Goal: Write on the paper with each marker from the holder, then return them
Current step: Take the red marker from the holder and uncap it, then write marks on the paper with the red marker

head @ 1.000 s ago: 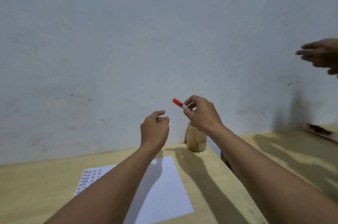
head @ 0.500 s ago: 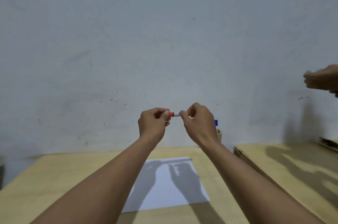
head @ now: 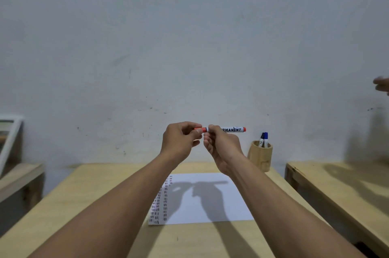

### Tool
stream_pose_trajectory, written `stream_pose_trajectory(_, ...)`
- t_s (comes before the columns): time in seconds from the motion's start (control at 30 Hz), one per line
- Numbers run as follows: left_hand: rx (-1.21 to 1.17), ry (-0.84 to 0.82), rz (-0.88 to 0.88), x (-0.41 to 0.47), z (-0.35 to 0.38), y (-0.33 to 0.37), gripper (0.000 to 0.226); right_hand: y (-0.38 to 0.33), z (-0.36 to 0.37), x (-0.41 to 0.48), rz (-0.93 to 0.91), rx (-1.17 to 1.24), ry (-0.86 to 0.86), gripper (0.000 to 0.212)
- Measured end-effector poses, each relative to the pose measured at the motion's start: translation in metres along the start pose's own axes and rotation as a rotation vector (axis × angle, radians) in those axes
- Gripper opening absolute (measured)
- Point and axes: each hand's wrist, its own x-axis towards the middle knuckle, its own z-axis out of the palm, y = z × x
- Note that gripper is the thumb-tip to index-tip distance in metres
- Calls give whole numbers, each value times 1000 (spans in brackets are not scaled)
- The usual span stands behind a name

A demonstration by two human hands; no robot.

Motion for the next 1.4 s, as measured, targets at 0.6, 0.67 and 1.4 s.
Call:
stream_pose_trajectory(0.6, 612, 170, -98, -15, -106, -74, 11, 74, 8, 12, 47, -204, 29, 8)
stream_pose_trajectory(0.67, 663, 180, -137, -18, -112, -95, 15, 86, 3, 15, 49, -267, -2, 8)
stream_pose_trajectory(1.4, 1311, -97, -362, -46, -125, -157, 60, 172, -9, 77, -163, -917, 23, 24)
